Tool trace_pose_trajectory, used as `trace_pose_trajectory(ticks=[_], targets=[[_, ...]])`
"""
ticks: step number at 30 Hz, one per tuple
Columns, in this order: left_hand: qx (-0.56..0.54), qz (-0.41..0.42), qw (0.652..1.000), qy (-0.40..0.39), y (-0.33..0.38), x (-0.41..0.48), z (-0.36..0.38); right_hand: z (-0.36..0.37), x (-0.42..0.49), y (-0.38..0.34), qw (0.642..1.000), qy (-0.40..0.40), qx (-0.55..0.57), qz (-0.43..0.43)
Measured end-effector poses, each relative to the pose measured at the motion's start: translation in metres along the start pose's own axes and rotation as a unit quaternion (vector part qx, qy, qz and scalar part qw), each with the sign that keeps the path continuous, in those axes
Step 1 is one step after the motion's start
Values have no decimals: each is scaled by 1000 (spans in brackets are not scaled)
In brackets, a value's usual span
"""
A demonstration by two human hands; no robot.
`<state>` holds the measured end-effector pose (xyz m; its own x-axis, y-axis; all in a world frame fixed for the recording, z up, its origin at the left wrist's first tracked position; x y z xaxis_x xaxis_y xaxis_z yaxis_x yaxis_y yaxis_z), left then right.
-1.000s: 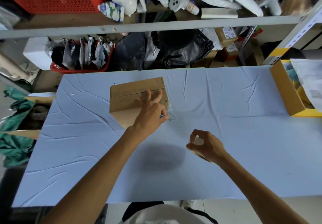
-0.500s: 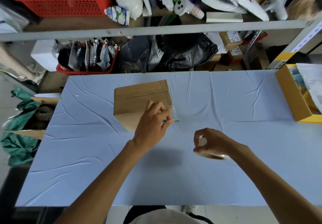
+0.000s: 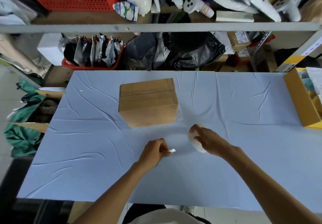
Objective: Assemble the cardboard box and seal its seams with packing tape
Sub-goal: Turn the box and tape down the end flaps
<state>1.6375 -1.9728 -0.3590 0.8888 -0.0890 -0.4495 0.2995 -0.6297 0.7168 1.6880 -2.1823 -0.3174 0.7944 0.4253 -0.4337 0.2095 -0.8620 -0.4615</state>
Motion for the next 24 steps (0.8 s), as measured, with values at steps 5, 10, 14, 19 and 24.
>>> trace_pose_trajectory(ticks=[5,10,14,19,24], targets=[[33,-26,999,-21,-18,3,8,24,-1,-13,997,10,-76,-18],[196,38,980,12,-14,5,6,29,4,-18,993,-24,-108,-27],[187,180,961,94,36,-3,-16,34,14,-21,985,-74,-155,-33],[148,331,888,281,113,-11,-71,39,21,-26,977,-57,-205,-8],[155,303,888,308,139,2,-106,40,25,-26,983,-3,-183,23]])
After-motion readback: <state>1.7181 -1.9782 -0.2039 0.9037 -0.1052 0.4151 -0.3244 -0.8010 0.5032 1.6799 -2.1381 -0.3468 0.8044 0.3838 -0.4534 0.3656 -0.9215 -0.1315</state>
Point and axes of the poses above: each hand's wrist, its own x-axis towards the middle knuckle, its own z-axis out of the palm, y = z × x, the point moved 4 cm from there along x, towards the middle knuckle
